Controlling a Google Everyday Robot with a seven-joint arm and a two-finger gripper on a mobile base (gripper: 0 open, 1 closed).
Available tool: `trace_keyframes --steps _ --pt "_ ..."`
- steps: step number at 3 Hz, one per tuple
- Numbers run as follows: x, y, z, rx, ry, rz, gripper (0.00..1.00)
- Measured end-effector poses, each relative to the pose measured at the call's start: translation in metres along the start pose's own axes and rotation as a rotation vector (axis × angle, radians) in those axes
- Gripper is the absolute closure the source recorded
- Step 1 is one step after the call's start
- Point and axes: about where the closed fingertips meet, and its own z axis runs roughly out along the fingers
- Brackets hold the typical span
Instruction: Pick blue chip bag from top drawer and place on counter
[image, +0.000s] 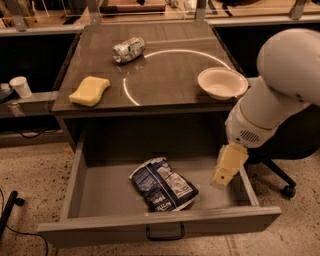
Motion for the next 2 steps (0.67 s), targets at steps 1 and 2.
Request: trace_keyframes --steps 1,2 --pt "-0.008 -0.002 0.014 -0.018 0.015 0.0 0.0" --pt "-0.023 -0.006 0.038 -0.021 0.018 0.013 0.0"
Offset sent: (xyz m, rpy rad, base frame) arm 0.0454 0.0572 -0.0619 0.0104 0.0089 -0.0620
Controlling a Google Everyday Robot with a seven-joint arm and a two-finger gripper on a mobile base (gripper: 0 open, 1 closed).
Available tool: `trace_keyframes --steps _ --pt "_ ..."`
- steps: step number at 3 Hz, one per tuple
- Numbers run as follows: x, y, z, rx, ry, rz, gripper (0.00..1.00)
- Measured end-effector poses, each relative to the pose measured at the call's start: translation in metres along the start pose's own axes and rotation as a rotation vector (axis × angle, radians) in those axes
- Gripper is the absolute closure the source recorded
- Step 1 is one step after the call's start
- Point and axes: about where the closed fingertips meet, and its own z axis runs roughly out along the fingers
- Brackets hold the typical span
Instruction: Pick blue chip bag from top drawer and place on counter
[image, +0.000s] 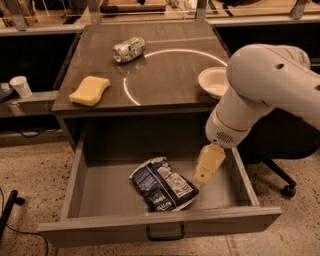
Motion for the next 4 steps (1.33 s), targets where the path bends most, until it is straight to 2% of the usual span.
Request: trace_keyframes --steps 2,3,4 --pt "-0.027 -0.012 0.06 0.041 -0.033 0.076 0.0" --pt "-0.035 -0.008 0.088 0.019 -0.053 0.125 0.0" --pt "-0.042 0.0 0.118 -0.032 -0.074 0.168 0.0"
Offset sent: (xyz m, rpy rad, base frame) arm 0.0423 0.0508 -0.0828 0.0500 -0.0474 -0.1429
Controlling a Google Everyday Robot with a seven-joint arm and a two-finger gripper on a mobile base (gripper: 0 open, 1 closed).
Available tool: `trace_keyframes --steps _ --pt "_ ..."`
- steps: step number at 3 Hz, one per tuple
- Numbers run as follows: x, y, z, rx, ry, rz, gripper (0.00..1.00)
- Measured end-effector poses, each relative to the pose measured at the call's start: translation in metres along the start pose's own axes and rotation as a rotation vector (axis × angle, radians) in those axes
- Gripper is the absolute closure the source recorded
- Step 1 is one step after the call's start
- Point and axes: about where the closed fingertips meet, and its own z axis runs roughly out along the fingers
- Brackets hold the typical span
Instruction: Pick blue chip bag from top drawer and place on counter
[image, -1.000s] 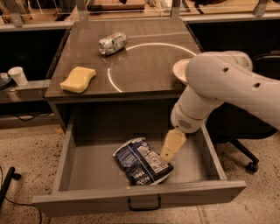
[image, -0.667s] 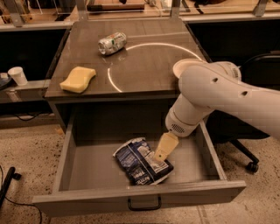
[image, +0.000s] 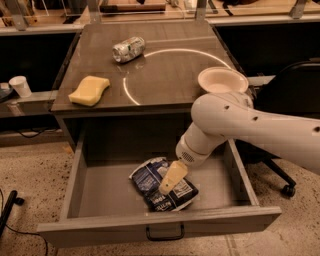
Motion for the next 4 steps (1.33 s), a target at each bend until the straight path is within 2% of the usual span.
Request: trace_keyframes --steps 1,2,3,4 --pt "0.0 0.007 0.029 -0.046 -0.005 0.043 0.13" --pt "-0.002 0.013 0.049 -0.084 -0.025 0.043 0.29" --pt "-0.003 0.017 0.065 -0.064 -0.028 -0.016 0.6" --pt "0.001 0.016 0.071 -0.059 -0.042 -0.037 0.84"
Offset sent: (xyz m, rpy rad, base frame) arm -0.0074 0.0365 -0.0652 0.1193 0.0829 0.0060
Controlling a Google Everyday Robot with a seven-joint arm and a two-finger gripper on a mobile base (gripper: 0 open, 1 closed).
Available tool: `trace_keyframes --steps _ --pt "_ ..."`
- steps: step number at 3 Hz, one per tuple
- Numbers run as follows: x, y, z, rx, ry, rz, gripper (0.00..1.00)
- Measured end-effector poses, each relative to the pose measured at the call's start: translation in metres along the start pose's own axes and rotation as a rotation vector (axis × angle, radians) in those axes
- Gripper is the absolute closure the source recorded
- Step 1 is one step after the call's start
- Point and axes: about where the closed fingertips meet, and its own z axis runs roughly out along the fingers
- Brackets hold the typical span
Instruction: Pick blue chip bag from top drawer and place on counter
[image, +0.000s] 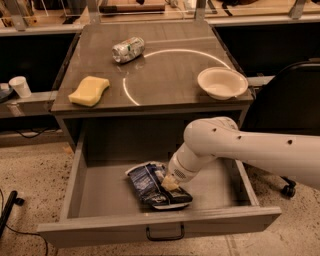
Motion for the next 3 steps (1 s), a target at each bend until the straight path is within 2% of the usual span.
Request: trace_keyframes --steps 1,2,3 --pt "-0.012 -0.001 -0.037 -0.005 -0.042 -0.061 1.0" --pt "-0.03 -0.001 -0.096 0.037 -0.032 -0.148 1.0" --pt "-0.064 -0.001 -0.165 0.092 -0.028 -0.148 1.0"
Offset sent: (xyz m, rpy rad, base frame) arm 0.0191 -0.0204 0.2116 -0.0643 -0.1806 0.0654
